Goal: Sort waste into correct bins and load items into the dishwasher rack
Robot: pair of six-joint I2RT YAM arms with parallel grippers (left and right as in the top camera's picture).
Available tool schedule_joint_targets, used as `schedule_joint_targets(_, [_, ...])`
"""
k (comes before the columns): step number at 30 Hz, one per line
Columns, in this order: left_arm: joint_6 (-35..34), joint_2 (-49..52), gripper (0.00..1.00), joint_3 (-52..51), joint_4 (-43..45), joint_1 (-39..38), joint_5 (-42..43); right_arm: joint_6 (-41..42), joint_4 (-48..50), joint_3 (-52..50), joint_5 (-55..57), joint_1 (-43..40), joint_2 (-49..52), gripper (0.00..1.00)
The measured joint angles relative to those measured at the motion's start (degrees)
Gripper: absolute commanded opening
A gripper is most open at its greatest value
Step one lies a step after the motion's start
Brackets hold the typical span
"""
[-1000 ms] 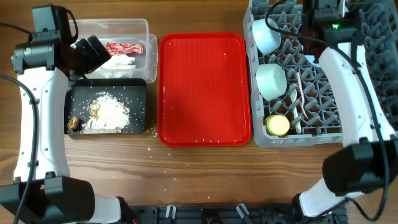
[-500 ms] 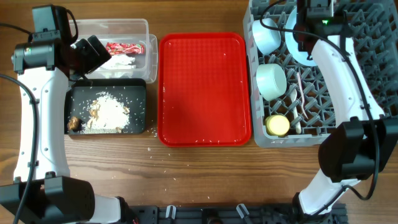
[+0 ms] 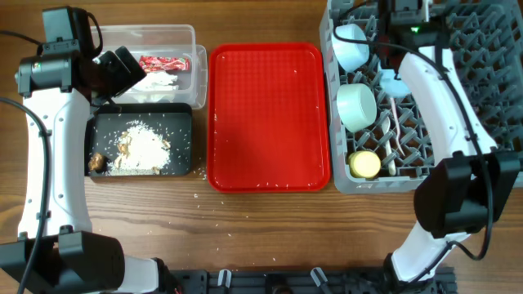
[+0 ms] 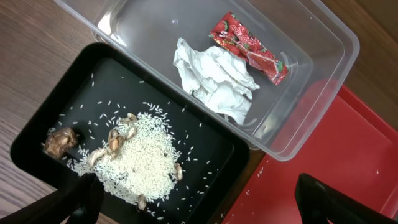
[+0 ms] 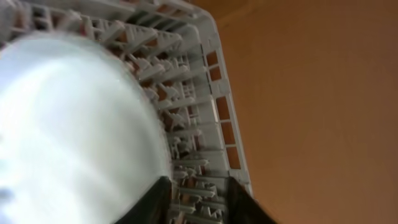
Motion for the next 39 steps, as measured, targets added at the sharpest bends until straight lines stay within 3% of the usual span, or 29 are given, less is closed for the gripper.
schedule_joint_targets(2, [0.00, 0.00, 1.00, 0.00, 0.00, 0.00, 0.00, -0.26, 0.63, 0.00, 0.17, 1.14, 0.00, 0.68])
schedule_joint_targets(3, [0.00, 0.00, 1.00, 0.00, 0.02, 0.00, 0.00, -0.09, 0.79, 0.00, 0.26, 1.70, 0.00, 0.83])
schedule_joint_targets(4, [0.00, 0.00, 1.00, 0.00, 0.00, 0.00, 0.00, -0.02, 0.87, 0.00, 0.33, 1.90, 0.00, 0.90])
schedule_joint_targets(6, [0.00, 0.00, 1.00, 0.00, 0.02, 0.00, 0.00, -0.02, 1.05, 0.02, 0.35, 1.95, 0.00, 0.98])
schedule_joint_targets(10, [0.00, 0.00, 1.00, 0.00, 0.02, 0.00, 0.00, 1.60, 0.98, 0.00, -0.24, 1.90, -0.11, 1.00])
schedule_joint_targets(13, [0.00, 0.00, 1.00, 0.00, 0.02, 0.00, 0.00, 1.81, 0.72, -0.07, -6.86, 2.14, -4.33, 1.00])
schedule_joint_targets(16, [0.00, 0.00, 1.00, 0.00, 0.02, 0.00, 0.00, 1.99, -0.76, -0.07, -16.15, 3.54, -15.28, 1.00])
schedule_joint_targets(20, [0.00, 0.00, 1.00, 0.00, 0.00, 0.00, 0.02, 2.25, -8.11, 0.48, -36.59, 5.79, -32.35, 1.00])
schedule_joint_targets(24, [0.00, 0.00, 1.00, 0.00, -0.02, 0.00, 0.00, 3.32, -15.23, 0.55, -55.04, 6.45, -42.42, 1.00])
schedule_joint_targets(27, [0.00, 0.00, 1.00, 0.00, 0.02, 0.00, 0.02, 4.17, -20.28, 0.57, -62.90, 6.45, -47.87, 1.00])
schedule_joint_targets(30, [0.00, 0.00, 1.00, 0.00, 0.04, 0.00, 0.00, 5.33, -27.39, 0.59, -63.82, 6.45, -52.15, 1.00])
schedule_joint_targets(34, [0.00, 0.00, 1.00, -0.02, 0.00, 0.00, 0.00, 12.66, -29.94, 0.59, -56.61, 6.43, -54.21, 1.00])
schedule_joint_targets(39, [0.00, 0.00, 1.00, 0.00, 0.00, 0.00, 0.00, 14.05, -18.08, -7.15, -54.73, 2.62, -58.58, 1.00])
